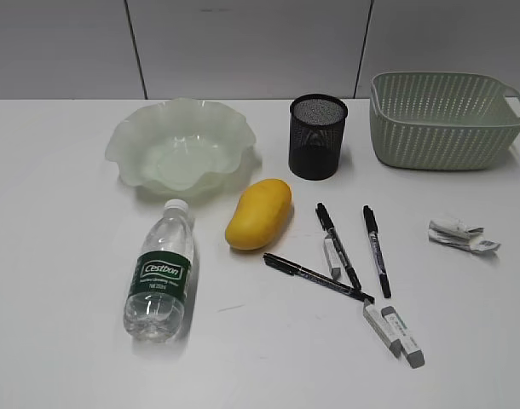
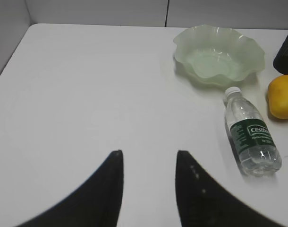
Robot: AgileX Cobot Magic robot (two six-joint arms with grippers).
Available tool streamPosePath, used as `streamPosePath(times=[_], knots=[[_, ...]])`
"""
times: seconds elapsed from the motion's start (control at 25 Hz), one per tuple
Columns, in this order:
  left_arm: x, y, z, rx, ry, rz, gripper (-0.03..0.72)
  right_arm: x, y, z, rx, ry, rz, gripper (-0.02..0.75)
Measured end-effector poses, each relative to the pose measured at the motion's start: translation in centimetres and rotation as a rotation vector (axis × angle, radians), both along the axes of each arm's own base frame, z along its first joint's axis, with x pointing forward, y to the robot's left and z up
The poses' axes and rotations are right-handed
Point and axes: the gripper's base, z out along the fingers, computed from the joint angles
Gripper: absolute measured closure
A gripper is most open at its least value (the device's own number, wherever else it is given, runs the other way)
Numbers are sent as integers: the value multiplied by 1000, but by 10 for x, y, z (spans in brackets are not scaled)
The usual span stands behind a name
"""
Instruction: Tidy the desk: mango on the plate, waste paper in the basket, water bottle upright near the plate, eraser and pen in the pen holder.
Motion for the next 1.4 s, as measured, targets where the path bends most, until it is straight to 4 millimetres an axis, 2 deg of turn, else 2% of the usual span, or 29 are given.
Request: streamPosePath(times=[1.08,1.2,1.28,1.4], knots=[[1,-1,1,-2,0,-3,442,0,0,0,0,0,0,367],[18,-9,12,22,12,-74,430,0,0,0,0,0,0,367],[44,-20,23,71,23,-171,395,0,0,0,0,0,0,367],[94,-42,37,101,56,-325,330,0,0,0,0,0,0,367]])
